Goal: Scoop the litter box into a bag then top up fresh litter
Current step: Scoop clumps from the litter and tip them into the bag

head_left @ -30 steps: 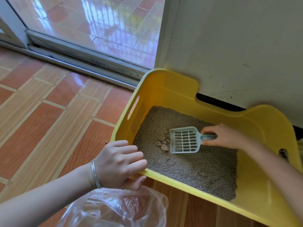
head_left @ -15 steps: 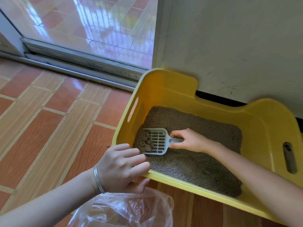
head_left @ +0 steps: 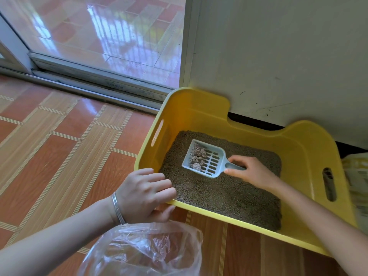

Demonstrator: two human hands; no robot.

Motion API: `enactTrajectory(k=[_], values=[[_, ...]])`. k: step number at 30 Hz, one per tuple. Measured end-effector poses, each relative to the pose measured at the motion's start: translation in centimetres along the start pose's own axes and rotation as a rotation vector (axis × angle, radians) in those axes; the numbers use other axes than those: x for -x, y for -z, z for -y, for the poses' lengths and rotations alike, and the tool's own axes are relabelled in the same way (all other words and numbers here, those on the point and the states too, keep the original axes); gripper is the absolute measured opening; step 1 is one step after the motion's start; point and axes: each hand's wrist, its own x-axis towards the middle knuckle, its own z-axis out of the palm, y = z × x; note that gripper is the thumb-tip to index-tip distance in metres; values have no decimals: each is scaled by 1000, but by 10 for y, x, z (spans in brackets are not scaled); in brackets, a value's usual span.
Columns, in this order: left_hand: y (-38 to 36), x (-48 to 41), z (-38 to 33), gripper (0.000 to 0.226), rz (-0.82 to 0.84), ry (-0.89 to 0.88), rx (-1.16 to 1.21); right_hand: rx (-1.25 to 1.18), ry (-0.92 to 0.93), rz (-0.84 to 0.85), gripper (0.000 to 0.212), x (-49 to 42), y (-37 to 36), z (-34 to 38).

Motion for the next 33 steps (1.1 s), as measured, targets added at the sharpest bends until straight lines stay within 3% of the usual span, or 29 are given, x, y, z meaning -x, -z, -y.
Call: enactTrajectory(k=[17,25,33], values=[[21,-1,-3,36,214,0,-19,-32,54,-44,4,39,9,16],[43,53,-34,34,97,176,-54,7,93,-16,3,55,6,29],[48,113,-39,41,482,378,-137,12,151,14,11,56,3,63]])
